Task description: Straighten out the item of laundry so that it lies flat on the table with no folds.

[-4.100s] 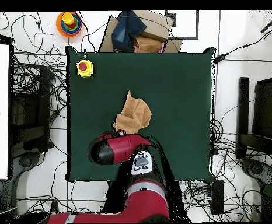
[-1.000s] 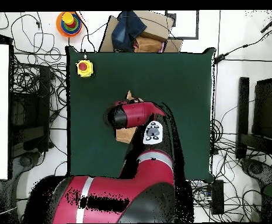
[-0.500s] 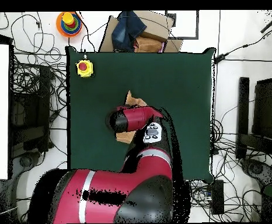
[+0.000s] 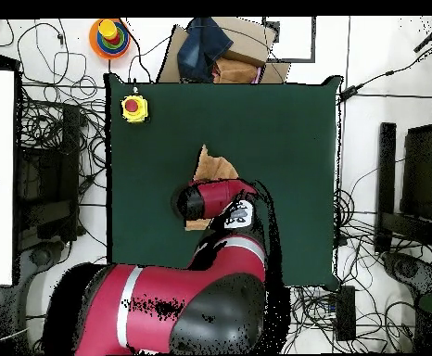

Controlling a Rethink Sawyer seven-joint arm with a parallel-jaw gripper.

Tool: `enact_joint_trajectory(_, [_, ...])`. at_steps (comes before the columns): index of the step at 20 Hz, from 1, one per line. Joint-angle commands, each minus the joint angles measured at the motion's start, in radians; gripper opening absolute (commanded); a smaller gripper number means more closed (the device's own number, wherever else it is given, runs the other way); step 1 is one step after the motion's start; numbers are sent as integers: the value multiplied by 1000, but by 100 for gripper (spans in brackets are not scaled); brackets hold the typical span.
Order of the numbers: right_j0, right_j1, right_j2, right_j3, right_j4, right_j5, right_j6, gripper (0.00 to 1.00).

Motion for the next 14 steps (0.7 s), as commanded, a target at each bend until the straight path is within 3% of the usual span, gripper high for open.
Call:
enact_joint_trajectory(1, [7, 17, -14, 86, 15, -74, 222, 100])
enact_joint_trajectory(14, [16, 46, 4, 59, 46, -96, 225, 100])
